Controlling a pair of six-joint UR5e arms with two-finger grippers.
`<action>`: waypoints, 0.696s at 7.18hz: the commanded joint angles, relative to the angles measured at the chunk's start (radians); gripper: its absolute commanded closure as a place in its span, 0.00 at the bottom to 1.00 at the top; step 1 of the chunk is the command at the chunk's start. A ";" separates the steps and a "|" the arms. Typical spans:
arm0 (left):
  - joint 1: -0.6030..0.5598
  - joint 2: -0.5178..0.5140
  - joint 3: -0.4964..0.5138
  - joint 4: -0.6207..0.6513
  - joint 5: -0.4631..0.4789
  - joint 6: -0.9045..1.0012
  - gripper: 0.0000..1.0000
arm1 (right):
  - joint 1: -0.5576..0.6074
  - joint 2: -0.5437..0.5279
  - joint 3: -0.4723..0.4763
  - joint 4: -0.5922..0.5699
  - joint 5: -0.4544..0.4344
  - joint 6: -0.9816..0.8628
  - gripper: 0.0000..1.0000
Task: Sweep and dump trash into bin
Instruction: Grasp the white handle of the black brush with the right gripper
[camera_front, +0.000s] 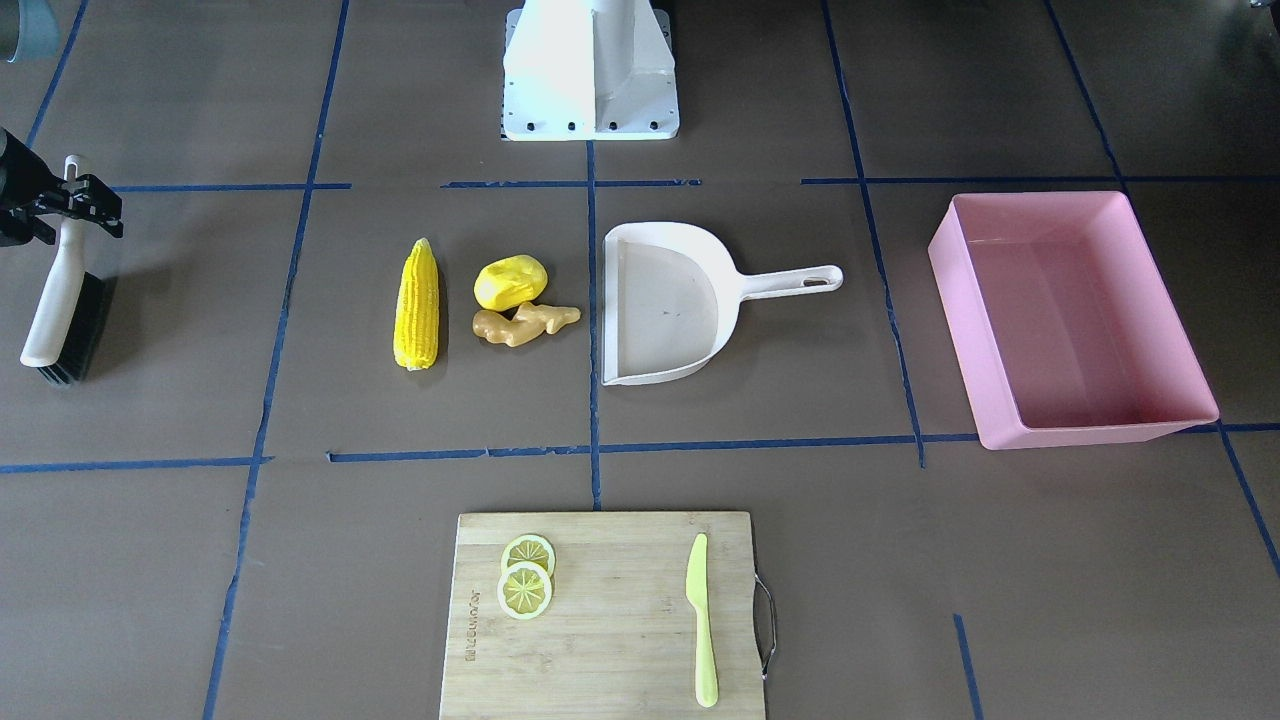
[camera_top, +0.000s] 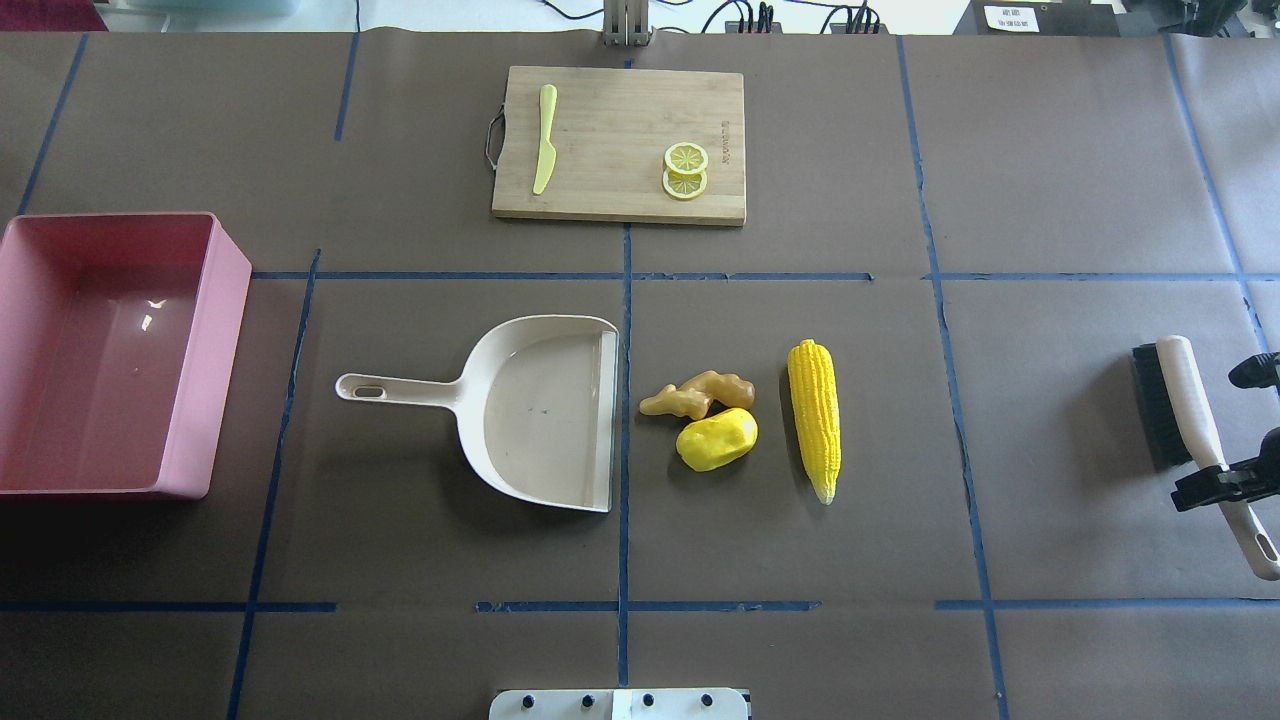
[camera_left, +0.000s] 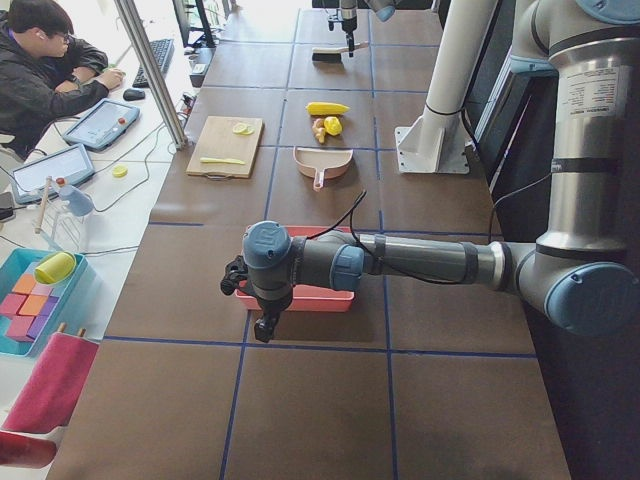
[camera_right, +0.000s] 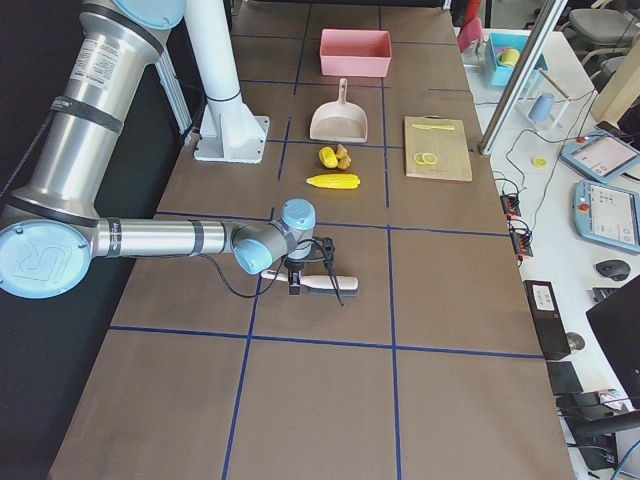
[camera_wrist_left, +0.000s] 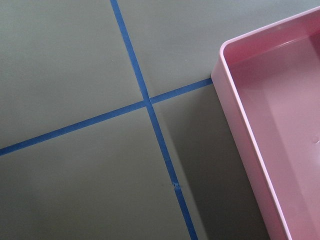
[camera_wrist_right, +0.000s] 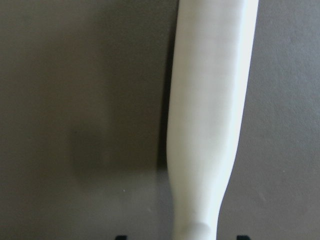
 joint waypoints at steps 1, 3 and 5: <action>0.000 0.001 0.000 0.000 0.000 0.000 0.00 | -0.003 -0.001 0.001 0.000 -0.002 -0.003 0.99; 0.000 -0.001 -0.003 -0.002 0.000 -0.001 0.00 | -0.001 -0.003 0.001 0.000 -0.012 -0.003 1.00; 0.002 -0.012 -0.005 -0.002 0.002 -0.006 0.00 | -0.003 -0.001 0.000 -0.002 -0.017 -0.002 1.00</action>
